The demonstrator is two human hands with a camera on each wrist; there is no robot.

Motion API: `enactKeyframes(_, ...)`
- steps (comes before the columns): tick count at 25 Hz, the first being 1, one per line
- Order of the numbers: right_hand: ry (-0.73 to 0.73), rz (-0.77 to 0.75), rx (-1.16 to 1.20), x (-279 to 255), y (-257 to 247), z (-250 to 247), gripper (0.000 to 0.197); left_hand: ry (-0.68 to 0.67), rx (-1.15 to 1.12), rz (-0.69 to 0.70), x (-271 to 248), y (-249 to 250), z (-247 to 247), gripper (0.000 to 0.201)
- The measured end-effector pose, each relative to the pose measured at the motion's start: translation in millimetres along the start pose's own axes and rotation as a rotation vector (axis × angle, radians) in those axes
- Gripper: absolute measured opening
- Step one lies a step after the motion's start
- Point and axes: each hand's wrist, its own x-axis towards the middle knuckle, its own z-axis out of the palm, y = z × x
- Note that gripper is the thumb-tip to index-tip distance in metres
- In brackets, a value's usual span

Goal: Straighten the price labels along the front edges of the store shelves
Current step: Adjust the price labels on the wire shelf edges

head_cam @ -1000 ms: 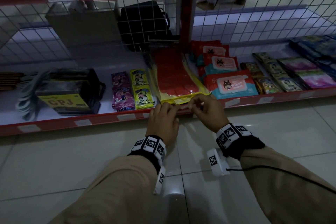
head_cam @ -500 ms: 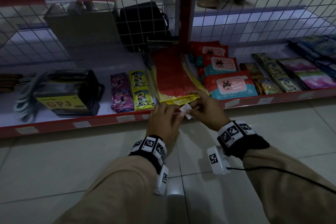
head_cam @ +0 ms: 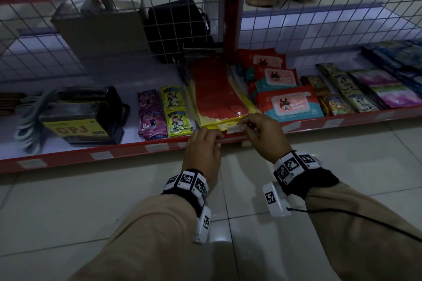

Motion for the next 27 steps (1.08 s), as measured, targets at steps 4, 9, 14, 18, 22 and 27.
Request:
enactKeyframes(4,-0.014,-0.129,-0.231,1,-7,-1,0.011,0.012,-0.006,-0.020,0,5,-2,0.024)
enactKeyframes(9,-0.073,-0.137,-0.290,-5,-9,8,0.015,-0.029,0.087,0.027,-1,3,-1,0.032)
enactKeyframes(14,-0.101,-0.142,-0.361,-10,-7,9,0.018,-0.060,0.204,0.014,3,4,1,0.024)
enactKeyframes(18,-0.100,-0.230,-0.502,-9,-6,11,0.009,-0.067,0.245,-0.022,3,7,4,0.024)
enactKeyframes(22,-0.145,-0.202,-0.573,-9,-4,14,0.011,-0.095,0.275,-0.016,3,7,4,0.027)
enactKeyframes(27,-0.095,-0.203,-0.549,-10,-5,14,0.007,-0.129,0.301,-0.032,6,6,3,0.025)
